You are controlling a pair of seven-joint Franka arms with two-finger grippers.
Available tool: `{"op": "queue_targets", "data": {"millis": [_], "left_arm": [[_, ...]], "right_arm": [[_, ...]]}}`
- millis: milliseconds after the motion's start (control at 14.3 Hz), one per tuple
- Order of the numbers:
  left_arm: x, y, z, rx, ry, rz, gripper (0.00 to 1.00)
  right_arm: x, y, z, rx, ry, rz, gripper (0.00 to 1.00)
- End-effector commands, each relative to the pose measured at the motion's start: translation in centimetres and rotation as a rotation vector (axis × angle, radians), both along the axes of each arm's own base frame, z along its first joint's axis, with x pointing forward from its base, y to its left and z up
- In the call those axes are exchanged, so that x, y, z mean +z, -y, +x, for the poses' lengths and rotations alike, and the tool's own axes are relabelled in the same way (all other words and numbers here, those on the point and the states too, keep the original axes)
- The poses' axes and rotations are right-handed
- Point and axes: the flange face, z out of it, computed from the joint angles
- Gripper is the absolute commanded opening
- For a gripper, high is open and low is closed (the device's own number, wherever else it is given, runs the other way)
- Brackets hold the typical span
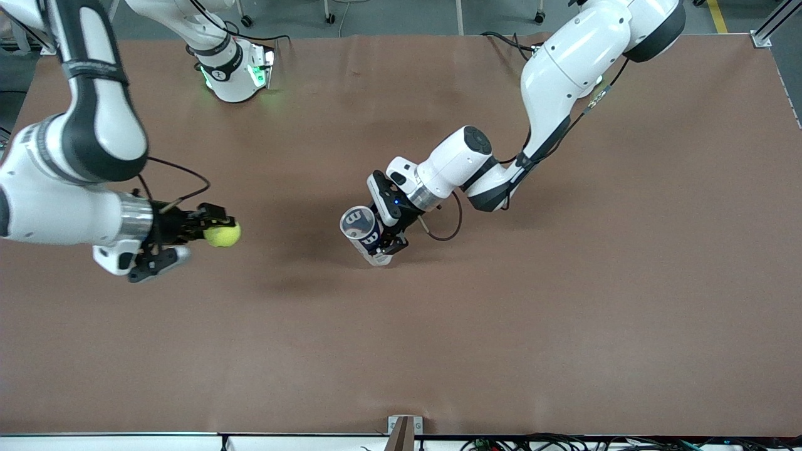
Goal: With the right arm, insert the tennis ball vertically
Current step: 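Carry the can to mid-table while the right gripper lifts the ball toward it, then hold the ball over the can opening and open the right gripper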
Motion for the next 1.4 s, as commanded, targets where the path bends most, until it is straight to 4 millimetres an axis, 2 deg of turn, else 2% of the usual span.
{"op": "queue_targets", "data": {"millis": [0, 140, 349, 488, 698, 907, 1116, 1326], "left_arm": [[-1.5, 0.8, -1.0, 0.030, -0.010, -0.078, 0.63], [-2.6, 0.7, -1.2, 0.042, -0.018, -0.095, 0.63], [-3.4, 0.6, -1.2, 0.056, -0.031, -0.107, 0.65], [-3.5, 0.6, -1.2, 0.057, -0.031, -0.108, 0.66], [-4.0, 0.5, -1.2, 0.058, -0.038, -0.104, 0.68], [-4.5, 0.5, -1.3, 0.059, -0.045, -0.101, 0.70], [-4.7, 0.5, -1.4, 0.058, -0.048, -0.100, 0.70], [-4.6, 0.5, -1.3, 0.058, -0.047, -0.100, 0.70]], "right_arm": [[1.7, -5.1, 0.8, -0.037, 0.046, -0.003, 0.22], [2.0, -9.2, 0.5, -0.111, 0.045, -0.005, 0.22], [1.0, -15.3, -1.6, -0.167, -0.014, -0.036, 0.23], [-0.6, -17.1, -2.5, -0.174, -0.060, -0.059, 0.23], [-2.2, -21.7, -4.5, -0.173, -0.089, -0.086, 0.23], [-2.9, -22.0, -4.1, -0.187, -0.077, -0.081, 0.23], [-3.1, -23.2, -4.8, -0.168, -0.077, -0.083, 0.23], [-4.1, -23.7, -4.7, -0.170, -0.074, -0.085, 0.23]]}}
